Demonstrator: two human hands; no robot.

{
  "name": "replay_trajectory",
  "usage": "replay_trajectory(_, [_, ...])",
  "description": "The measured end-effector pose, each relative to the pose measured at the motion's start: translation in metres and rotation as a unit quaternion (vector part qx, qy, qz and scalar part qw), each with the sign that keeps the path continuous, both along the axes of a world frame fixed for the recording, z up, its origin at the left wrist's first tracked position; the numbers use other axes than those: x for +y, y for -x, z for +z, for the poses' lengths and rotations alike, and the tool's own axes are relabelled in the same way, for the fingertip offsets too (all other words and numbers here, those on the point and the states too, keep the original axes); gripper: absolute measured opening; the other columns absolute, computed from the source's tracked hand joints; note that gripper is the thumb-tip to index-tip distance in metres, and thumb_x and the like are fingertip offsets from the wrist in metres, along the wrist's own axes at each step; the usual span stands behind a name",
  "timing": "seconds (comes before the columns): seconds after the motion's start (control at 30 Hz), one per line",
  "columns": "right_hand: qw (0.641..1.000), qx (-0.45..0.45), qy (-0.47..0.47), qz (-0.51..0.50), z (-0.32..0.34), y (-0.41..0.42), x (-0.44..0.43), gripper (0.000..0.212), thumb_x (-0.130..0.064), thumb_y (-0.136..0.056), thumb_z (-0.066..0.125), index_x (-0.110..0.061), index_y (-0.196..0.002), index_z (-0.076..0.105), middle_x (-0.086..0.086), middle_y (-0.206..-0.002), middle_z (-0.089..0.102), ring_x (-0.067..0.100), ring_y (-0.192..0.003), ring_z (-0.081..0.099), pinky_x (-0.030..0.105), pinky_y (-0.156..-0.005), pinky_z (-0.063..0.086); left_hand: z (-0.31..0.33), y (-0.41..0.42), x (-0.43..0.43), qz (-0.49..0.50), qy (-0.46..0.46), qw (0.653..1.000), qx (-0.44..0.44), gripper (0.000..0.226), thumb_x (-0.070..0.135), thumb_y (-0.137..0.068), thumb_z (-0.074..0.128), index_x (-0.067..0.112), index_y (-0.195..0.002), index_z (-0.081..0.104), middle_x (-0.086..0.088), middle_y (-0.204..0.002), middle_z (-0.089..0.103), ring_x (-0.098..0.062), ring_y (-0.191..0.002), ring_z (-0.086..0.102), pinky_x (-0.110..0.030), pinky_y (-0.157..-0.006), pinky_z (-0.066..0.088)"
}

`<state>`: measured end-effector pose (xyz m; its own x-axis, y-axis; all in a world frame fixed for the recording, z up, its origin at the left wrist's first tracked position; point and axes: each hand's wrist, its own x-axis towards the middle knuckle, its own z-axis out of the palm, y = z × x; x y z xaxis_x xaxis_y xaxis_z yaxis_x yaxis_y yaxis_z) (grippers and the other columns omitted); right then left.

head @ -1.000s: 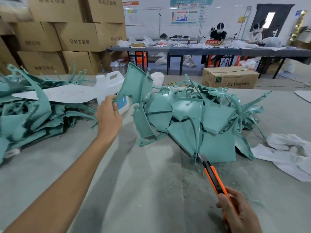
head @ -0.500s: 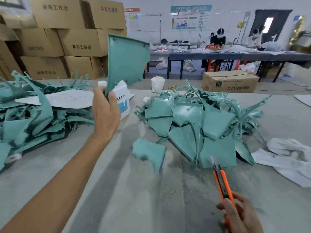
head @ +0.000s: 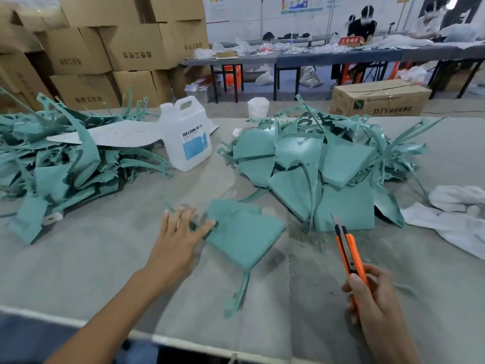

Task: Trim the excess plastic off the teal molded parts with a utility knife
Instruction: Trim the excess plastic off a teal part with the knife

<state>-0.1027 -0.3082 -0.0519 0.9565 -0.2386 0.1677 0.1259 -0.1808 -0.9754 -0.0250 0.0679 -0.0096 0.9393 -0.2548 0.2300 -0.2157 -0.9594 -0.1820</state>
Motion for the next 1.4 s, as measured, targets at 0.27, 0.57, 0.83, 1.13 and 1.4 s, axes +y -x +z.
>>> replay_trajectory(0.27, [0.998, 0.012, 0.068, 0.01, -0.004, 0.003, -0.002, 0.019, -0.025, -0.1, 0.053, -0.042, -0.102, 0.059, 0.003, -0.073, 0.064, 0.017, -0.05, 0.056, 0.032, -0.041, 0.045, 0.009, 0.022, -0.089, 0.047, 0.261, 0.954, 0.142, 0.092, 0.088, -0.078, 0.033, 0.041, -0.155, 0.019, -0.001, -0.165, 0.01, -0.025, -0.151, 0.008, -0.043, -0.122, 0.01])
replay_trajectory(0.57, [0.996, 0.026, 0.085, -0.006, -0.008, 0.002, -0.002, 0.01, -0.027, -0.1, 0.054, -0.033, -0.103, 0.061, 0.006, -0.062, 0.061, 0.014, -0.042, 0.052, 0.024, -0.042, 0.042, -0.018, -0.056, -0.054, 0.066, 0.281, 0.946, 0.145, 0.087, 0.052, -0.09, 0.054, 0.03, -0.16, 0.007, -0.003, -0.168, 0.005, -0.025, -0.153, 0.012, -0.045, -0.123, 0.014])
replay_trajectory(0.83, [0.997, 0.027, 0.073, 0.004, -0.005, 0.004, -0.001, 0.012, -0.027, -0.101, 0.053, -0.034, -0.104, 0.062, 0.005, -0.062, 0.06, 0.013, -0.043, 0.054, 0.024, -0.04, 0.043, 0.034, -0.046, -0.04, 0.079, 0.353, 0.924, -0.122, 0.049, 0.007, -0.096, 0.044, 0.019, -0.143, 0.051, -0.003, -0.076, 0.058, -0.024, -0.067, 0.051, -0.032, -0.065, 0.033])
replay_trajectory(1.13, [0.999, 0.041, 0.018, -0.006, -0.003, 0.006, 0.0, 0.011, -0.022, -0.101, 0.053, -0.028, -0.1, 0.063, 0.003, -0.059, 0.058, 0.014, -0.041, 0.05, 0.023, -0.039, 0.041, 0.056, 0.121, -0.118, -0.076, 0.598, 0.795, -0.067, 0.039, 0.021, -0.099, 0.051, 0.041, -0.132, 0.058, 0.02, -0.125, 0.067, 0.002, -0.117, 0.061, -0.006, -0.094, 0.04])
replay_trajectory(1.4, [0.998, 0.029, 0.05, -0.002, -0.003, 0.003, -0.001, 0.012, -0.028, -0.101, 0.051, -0.029, -0.097, 0.063, 0.011, -0.059, 0.058, 0.019, -0.042, 0.049, 0.026, -0.04, 0.042, -0.022, 0.082, -0.052, 0.113, 0.503, 0.846, 0.136, 0.029, 0.007, -0.099, 0.057, 0.031, -0.096, 0.073, 0.015, -0.1, 0.075, -0.013, -0.103, 0.068, -0.024, -0.091, 0.048])
